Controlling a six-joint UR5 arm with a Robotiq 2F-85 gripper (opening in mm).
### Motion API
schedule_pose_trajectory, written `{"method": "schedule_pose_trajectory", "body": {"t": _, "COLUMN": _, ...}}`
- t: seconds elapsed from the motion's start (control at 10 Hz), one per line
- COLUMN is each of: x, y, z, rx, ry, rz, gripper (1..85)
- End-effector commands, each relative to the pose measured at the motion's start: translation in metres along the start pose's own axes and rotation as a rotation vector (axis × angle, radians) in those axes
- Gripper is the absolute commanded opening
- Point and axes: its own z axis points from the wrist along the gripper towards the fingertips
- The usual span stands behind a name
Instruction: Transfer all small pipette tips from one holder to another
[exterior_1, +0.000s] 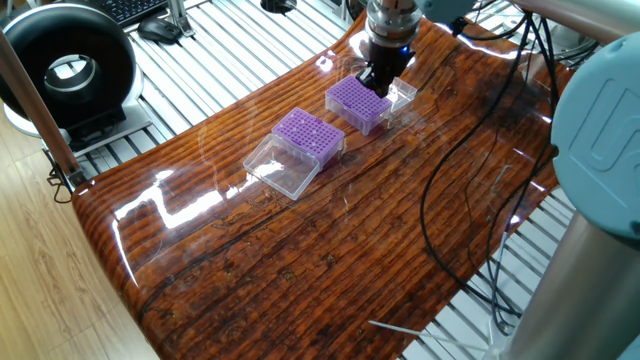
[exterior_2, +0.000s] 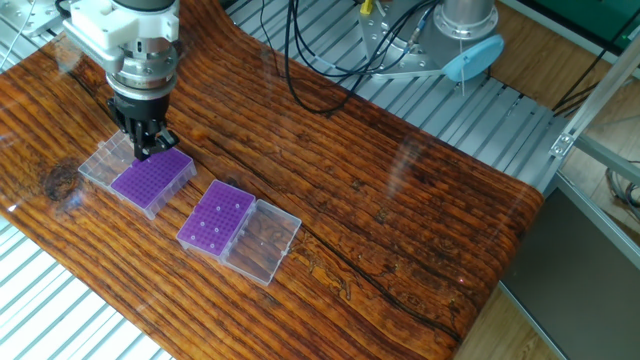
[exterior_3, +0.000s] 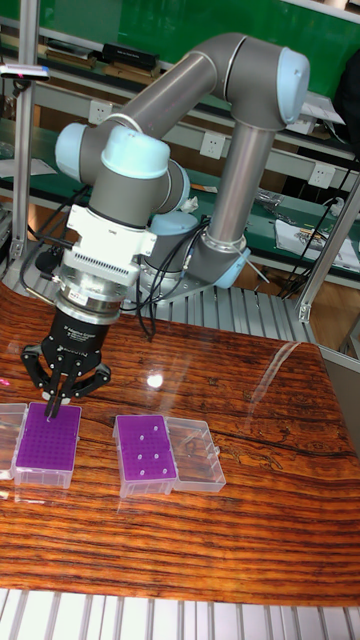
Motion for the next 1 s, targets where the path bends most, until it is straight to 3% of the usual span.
{"method": "schedule_pose_trajectory", "body": {"t": 0.0, "x": -0.0018, "y": -0.0035, "z": 0.0025, "rx": -0.022, "ry": -0.029, "rz": 0.0, "gripper": 1.0}}
{"method": "schedule_pose_trajectory", "body": {"t": 0.9, "x": 0.0029, "y": -0.0076, "z": 0.0098, "rx": -0.057, "ry": -0.053, "rz": 0.001, "gripper": 1.0}}
